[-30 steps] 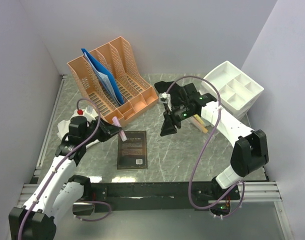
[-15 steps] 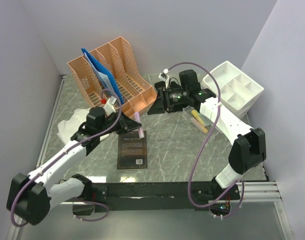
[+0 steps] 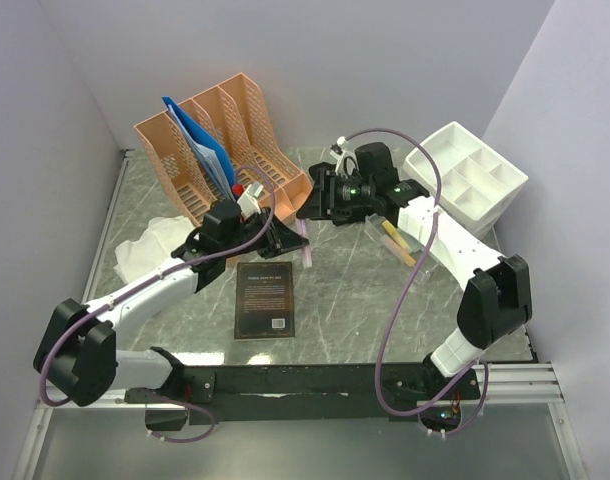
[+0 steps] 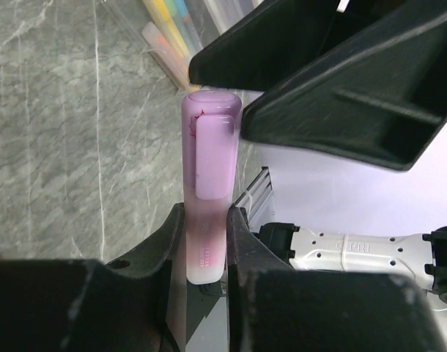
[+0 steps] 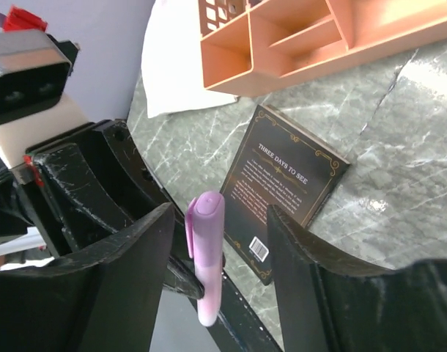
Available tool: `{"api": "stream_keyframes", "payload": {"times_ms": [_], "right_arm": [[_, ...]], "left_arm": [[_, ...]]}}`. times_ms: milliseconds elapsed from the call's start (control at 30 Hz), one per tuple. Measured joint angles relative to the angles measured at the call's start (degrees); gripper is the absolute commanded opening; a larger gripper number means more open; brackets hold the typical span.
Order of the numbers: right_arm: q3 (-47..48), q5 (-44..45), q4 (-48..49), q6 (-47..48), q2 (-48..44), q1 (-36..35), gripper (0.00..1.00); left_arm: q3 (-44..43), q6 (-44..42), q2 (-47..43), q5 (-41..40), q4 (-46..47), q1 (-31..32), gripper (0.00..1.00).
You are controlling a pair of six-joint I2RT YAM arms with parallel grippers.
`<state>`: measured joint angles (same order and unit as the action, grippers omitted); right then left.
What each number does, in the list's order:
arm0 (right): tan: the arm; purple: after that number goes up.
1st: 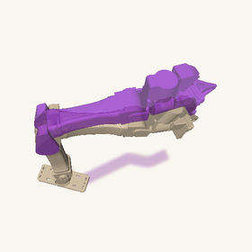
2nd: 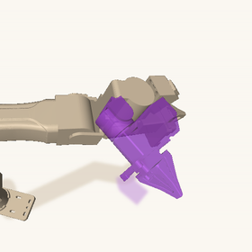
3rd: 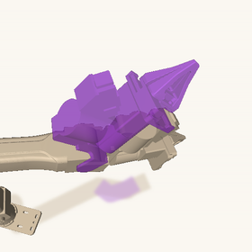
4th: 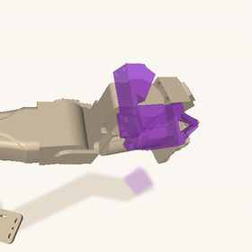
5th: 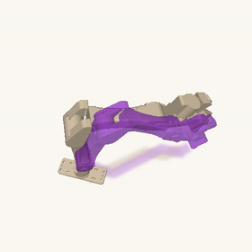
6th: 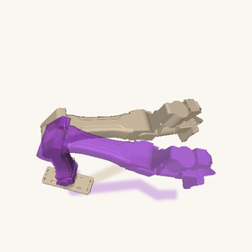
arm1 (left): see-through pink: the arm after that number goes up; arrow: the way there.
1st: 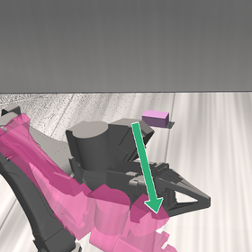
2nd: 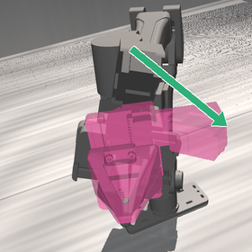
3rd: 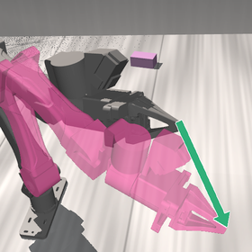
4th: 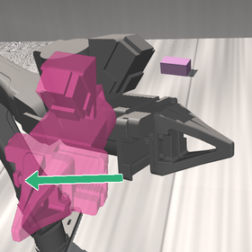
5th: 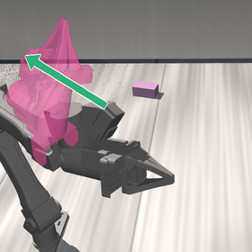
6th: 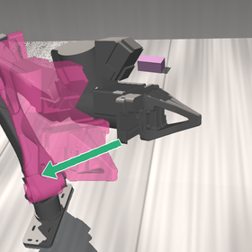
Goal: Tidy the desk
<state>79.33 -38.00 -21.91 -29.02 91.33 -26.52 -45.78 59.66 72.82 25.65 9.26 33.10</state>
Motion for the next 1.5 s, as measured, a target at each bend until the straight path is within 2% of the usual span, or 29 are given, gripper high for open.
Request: {"api": "stream_keyframes", "payload": {"times_ms": [67, 167, 233, 267, 333, 367, 400, 433, 500, 533, 600, 633, 700, 733, 900, 1033, 1333, 1500], "right_arm": [[-0.1, 0.7, -0.2, -0.3, 0.0, -0.6, 0.56], [-0.1, 1.0, -0.2, -0.6, 0.1, -1.7, 0.46], [-0.2, 1.0, -0.2, -0.7, 0.1, -2.3, 0.36], [-0.2, 1.0, -0.2, -0.8, 0.2, -2.6, 0.26], [-0.3, 1.7, -0.2, -0.9, 0.3, -3.0, 0.12], [-0.3, 1.8, -0.1, -0.6, 0.4, -3.0, 0.0], [-0.3, 1.9, -0.1, -0.7, 0.5, -3.0, 0.0], [-0.5, 2.2, 0.0, -0.6, 0.6, -3.0, 0.0], [-0.6, 2.2, 0.0, -0.3, 0.7, -3.0, 0.0], [-0.6, 2.3, 0.0, -0.2, 0.7, -3.0, 0.0], [-0.6, 2.1, 0.0, 0.0, 0.7, -3.0, 0.0], [-0.6, 2.2, 0.0, 0.2, 0.7, -3.1, 0.0], [-0.7, 2.5, -0.3, 1.0, 0.7, -3.2, 0.0], [-0.7, 2.8, -0.4, 1.6, 0.6, -3.2, 0.0], [-1.4, 6.4, -1.8, 7.1, -0.3, -1.9, 0.0], [-1.7, 10.8, -4.9, 15.5, -1.1, 1.4, 0.0], [1.4, 11.3, -17.2, 42.3, 0.4, 17.8, 0.0], [0.9, 17.4, -17.8, 51.1, 0.6, 19.3, 0.0]], "left_arm": [[-0.4, 0.0, 0.6, 0.0, 0.4, 0.2, 0.01], [-0.5, 0.0, 1.0, -0.1, 0.8, 0.5, 0.01], [-0.5, 0.0, 1.1, -0.1, 0.9, 0.6, 0.01], [-0.5, 0.0, 1.1, -0.1, 0.8, 0.7, 0.01], [-0.5, 0.0, 1.1, -0.1, 0.8, 0.8, 0.01], [-0.5, 0.0, 1.1, -0.2, 0.7, 0.7, 0.02], [-0.5, 0.0, 1.1, -0.4, 0.6, 0.7, 0.04], [-0.5, 0.2, 1.1, -0.5, 0.4, 0.7, 0.18], [-0.5, 0.2, 1.2, -0.6, 0.2, 0.7, 0.3], [-0.5, 0.1, 1.2, -0.6, 0.0, 0.7, 0.43], [-0.5, 0.1, 1.2, -0.6, 0.2, 0.7, 0.58], [-0.4, 0.2, 1.2, -0.6, 0.7, 0.8, 0.71], [-0.4, -0.2, 1.1, -0.7, 1.5, 0.8, 0.83], [-0.4, -0.1, 1.0, -1.0, 1.7, 0.9, 0.97], [-0.3, -2.0, -0.9, -3.7, 0.1, 0.9, 0.99], [-0.3, -4.2, -3.2, -7.3, -2.9, 0.9, 1.0], [3.0, -5.9, -7.6, -16.0, -5.6, 0.8, 0.99], [4.7, -4.9, -8.3, -18.0, -5.2, 0.4, 0.99]]}}
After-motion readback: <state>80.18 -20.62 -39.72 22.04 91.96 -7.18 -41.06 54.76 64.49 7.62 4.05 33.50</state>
